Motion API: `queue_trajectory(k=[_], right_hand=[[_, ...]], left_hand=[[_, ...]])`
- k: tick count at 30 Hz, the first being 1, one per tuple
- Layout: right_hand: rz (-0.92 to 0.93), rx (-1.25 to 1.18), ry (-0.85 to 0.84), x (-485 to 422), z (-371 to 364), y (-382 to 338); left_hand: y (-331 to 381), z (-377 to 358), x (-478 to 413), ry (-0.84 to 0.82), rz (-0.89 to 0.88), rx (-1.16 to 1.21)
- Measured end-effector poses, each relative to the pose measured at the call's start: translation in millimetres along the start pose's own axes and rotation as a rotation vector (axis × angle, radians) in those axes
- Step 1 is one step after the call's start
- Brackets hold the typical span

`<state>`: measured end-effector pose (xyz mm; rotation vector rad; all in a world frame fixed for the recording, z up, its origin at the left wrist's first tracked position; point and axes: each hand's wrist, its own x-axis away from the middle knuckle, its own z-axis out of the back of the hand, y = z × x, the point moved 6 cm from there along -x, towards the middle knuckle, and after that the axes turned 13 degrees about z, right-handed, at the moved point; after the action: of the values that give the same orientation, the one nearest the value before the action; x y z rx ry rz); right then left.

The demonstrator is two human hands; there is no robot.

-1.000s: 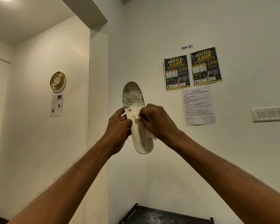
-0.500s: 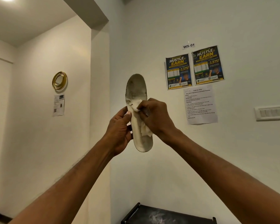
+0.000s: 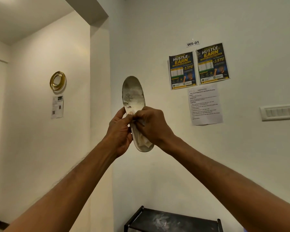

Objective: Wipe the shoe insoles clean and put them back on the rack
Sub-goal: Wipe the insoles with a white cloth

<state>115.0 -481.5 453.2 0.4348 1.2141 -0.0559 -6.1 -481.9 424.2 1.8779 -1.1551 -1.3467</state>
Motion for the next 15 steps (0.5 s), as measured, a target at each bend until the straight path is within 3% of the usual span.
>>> queue_trajectory(k=[3, 6, 9, 12, 15], right_hand=[[0.021, -0.037, -0.084, 4.2, -7.2, -2.8], [-0.043, -0.031, -0.077, 9.1, -6.2, 1.9], [0.028, -0.072, -0.132, 12.1, -13.2, -6.0], [-0.059, -0.026, -0.081, 12.3, -8.2, 3.5], [0.003, -0.088, -0.123, 15.5, -13.9, -4.0]], left_hand=[[-0.8, 4.2, -3.3, 0.017, 0.007, 0.047], [-3.1, 8.8, -4.2, 0.034, 0.027, 0.07], [-4.8, 12.3, -4.7, 0.046, 0.029, 0.049], [-5.8, 15.0, -5.6, 0.065, 0.041, 0.062], [-3.0, 14.8, -6.0, 0.074, 0.042, 0.043]])
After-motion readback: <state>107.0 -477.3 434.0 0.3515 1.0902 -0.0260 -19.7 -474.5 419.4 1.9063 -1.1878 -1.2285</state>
